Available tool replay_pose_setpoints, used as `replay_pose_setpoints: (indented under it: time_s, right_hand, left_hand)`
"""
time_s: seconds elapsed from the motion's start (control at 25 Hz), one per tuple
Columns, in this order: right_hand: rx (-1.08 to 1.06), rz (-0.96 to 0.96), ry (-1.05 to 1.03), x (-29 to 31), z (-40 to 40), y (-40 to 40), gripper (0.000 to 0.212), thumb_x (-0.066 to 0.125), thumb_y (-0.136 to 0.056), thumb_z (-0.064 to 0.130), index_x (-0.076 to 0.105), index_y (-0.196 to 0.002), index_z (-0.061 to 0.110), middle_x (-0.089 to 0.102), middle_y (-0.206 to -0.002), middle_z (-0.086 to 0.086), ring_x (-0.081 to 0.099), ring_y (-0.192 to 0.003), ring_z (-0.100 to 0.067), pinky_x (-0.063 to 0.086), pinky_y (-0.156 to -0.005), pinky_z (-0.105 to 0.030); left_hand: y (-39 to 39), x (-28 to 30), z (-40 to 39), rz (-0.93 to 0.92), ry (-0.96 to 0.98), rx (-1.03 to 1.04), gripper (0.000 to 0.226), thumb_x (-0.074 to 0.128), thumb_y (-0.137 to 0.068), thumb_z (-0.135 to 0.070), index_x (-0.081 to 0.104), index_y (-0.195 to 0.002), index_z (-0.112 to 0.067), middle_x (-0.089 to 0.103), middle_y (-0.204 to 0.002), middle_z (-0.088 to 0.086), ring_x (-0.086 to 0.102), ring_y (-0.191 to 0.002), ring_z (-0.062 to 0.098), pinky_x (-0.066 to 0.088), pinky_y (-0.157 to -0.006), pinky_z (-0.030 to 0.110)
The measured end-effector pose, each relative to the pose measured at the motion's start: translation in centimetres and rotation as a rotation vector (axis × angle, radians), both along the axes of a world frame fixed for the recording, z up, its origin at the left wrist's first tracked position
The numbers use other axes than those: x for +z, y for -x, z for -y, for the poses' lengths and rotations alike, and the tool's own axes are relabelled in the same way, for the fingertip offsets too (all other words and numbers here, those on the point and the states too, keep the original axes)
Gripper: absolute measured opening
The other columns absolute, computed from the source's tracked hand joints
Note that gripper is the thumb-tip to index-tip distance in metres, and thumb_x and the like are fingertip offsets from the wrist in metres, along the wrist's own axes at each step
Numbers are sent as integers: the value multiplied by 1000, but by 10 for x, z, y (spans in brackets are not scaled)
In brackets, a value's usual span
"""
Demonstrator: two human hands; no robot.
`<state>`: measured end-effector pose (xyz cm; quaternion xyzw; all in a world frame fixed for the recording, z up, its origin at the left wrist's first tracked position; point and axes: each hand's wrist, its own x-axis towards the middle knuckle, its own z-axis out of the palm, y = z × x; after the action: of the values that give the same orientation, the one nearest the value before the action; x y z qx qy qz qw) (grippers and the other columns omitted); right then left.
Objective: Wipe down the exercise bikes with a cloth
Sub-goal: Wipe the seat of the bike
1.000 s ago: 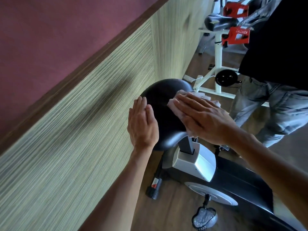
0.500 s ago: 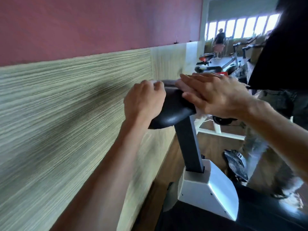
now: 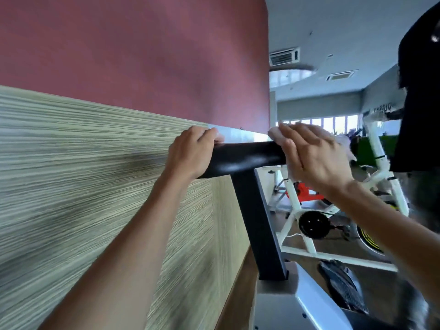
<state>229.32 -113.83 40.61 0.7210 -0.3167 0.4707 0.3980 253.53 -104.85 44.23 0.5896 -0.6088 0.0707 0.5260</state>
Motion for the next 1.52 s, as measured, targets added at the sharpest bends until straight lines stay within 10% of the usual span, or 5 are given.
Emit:
replay_pose_setpoints:
  time_s: [0.68,0.92,1.12,1.32,1.52]
  right_hand:
    - [-156,6,-15,3,-12,-44,49,21,-110,35,63,-131,22,69,-127,3,61,-117,-23,41,-103,-35]
    - [334,155,-189,-1,-32,-96,53,21,-110,38,65,-132,21,68,-129,3,58,-125,-19,36,-113,-35]
    - [161,8,-72,-10,-18,-78,59,12,-109,42,51,-147,19,58,-145,2,48,-138,-22,32,-119,-39]
    - [293,355,-164,-24,-45,-123,57,17,-107,37,57,-140,14,61,-140,0,48,-135,-21,29,-118,-42]
    - [513,152,-400,-17,-61,-110,58,16,-106,42,43,-151,18,45,-153,4,30,-147,-12,16,-124,-37]
  left_hand:
    - [-7,-6,9,-29,81,-5,54,31,-89,-54,81,-97,-35,76,-111,-14,65,-110,18,47,-101,40]
    - [-17,-9,13,-210,148,-271,44,41,-89,-50,82,-81,-35,79,-91,-13,73,-99,11,49,-106,41]
    - [-29,-16,-1,-215,60,-425,45,36,-109,-33,75,-120,-16,74,-121,-2,65,-113,-1,40,-104,13]
    - [-26,-10,0,-233,47,-494,64,17,-111,-48,70,-129,-17,70,-130,-5,57,-127,2,33,-113,24]
    - [-23,-13,-5,-129,-19,-409,81,29,-75,-94,70,-121,-41,68,-124,-18,58,-122,7,39,-107,34]
